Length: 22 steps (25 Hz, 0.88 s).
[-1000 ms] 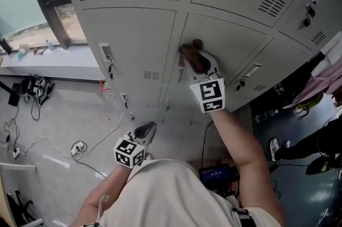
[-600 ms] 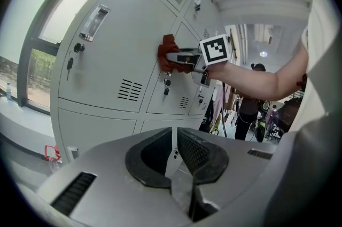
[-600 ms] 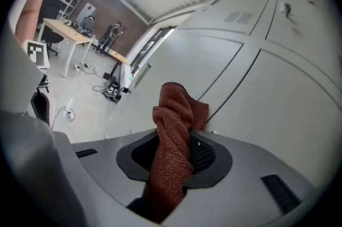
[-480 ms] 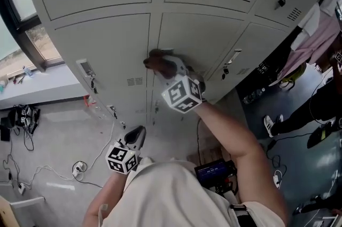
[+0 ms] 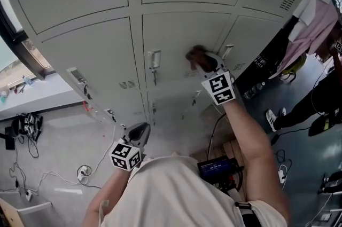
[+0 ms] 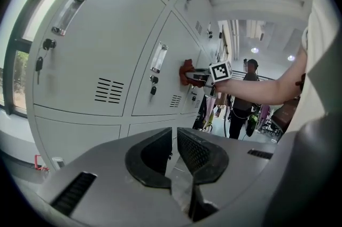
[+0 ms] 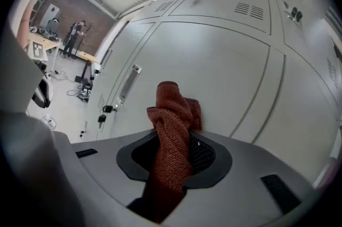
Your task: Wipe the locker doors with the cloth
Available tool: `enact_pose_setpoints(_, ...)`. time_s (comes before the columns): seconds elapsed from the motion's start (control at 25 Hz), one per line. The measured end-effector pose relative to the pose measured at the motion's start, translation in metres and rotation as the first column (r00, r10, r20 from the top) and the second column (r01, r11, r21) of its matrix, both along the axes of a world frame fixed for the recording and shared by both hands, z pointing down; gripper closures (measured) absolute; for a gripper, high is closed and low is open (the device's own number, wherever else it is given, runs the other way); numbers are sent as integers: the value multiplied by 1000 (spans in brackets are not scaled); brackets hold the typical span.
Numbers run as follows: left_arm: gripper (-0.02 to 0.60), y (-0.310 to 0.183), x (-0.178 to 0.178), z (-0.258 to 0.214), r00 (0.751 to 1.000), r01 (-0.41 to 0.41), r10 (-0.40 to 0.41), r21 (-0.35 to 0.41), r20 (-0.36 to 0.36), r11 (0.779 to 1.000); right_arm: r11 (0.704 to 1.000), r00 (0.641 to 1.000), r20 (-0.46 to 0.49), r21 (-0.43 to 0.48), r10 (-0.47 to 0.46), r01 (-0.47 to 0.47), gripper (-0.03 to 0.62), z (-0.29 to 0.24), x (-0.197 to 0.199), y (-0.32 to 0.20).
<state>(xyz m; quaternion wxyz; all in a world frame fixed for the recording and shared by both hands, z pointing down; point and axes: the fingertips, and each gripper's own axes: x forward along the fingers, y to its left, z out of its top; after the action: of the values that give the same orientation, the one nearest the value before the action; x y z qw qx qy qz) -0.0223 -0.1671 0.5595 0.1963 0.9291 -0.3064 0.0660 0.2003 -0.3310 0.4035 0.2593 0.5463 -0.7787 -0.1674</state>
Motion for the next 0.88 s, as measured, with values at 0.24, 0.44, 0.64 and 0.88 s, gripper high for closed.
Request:
enact_pose_setpoints(0.24,546,0,33,-3,1000,-28,28,5,12,1000,991,975,180,-11,133,-133,479,12,78,2)
enact_pose_setpoints(0.44,546,3,42,-1,1000,-14,14,-6,23,1000,996,963,255,18,84,-92,479,28,69,3)
enact_pose_setpoints(0.64,546,3,20,4,998,53,-52,-18,44,998,990,985,99,-9,-142,143,479,57,-14,4)
enact_pose_setpoints(0.88,546,5,-7,4,987,155,-154,-24,45,988,936,933,79,6,-352,352,478,49,-115,5)
